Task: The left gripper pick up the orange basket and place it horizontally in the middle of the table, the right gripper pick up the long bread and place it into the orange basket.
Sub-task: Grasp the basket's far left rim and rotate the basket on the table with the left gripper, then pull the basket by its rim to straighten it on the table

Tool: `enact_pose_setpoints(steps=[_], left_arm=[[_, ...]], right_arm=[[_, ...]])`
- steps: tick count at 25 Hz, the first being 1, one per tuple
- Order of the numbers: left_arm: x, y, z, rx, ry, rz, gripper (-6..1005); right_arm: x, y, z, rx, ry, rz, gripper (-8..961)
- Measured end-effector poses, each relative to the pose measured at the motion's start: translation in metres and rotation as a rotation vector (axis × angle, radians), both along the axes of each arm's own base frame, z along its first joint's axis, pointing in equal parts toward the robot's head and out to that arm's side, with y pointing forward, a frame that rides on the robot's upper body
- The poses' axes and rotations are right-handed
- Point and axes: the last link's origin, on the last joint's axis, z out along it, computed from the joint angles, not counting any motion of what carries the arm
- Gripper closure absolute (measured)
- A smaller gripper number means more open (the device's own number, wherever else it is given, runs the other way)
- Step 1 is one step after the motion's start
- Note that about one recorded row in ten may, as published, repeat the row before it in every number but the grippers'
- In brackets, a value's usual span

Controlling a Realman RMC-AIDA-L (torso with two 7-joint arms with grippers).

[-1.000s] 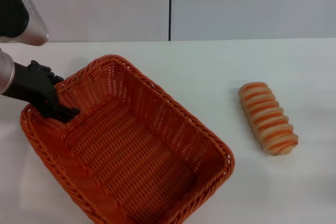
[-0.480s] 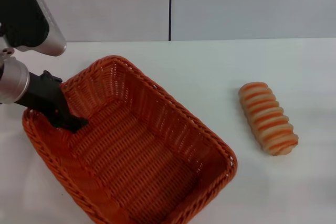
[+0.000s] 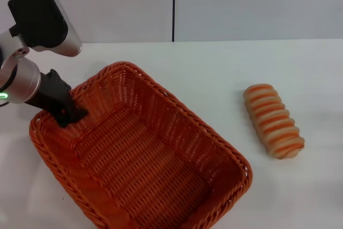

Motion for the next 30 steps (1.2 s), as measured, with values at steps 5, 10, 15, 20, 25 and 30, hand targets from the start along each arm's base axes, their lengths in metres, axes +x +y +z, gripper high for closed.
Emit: enact_pose_setpoints(steps=[5,10,15,20,25,30], left_arm=[[0.0,0.002,-0.001,0.015,0.01,0.017,749],[0.003,0.004,-0.001,0.053,-0.014,0.068,772],[0.002,0.006,0.01,0.154,-0.072,0.195,789],[0.002,0.01,0.019,0.255,-0.135,0.316,798],[-0.002,0.013,0.033,0.381,-0.212,0.464,806],[-0.011,0.012,0.043,0.468,-0.268,0.574,814]], right_arm=[[0.001,0.0,0.002,0.007,-0.004,-0.002,312],[0.001,0.001,0.007,0.02,0.016,0.016,314],[0.001,0.007,0.014,0.025,0.039,0.041,315],[-0.001,0.015,0.025,0.038,0.022,0.069,316],[0.001,0.024,0.039,0.039,0.038,0.094,317],[-0.001,0.03,0.048,0.049,0.02,0.11,318]])
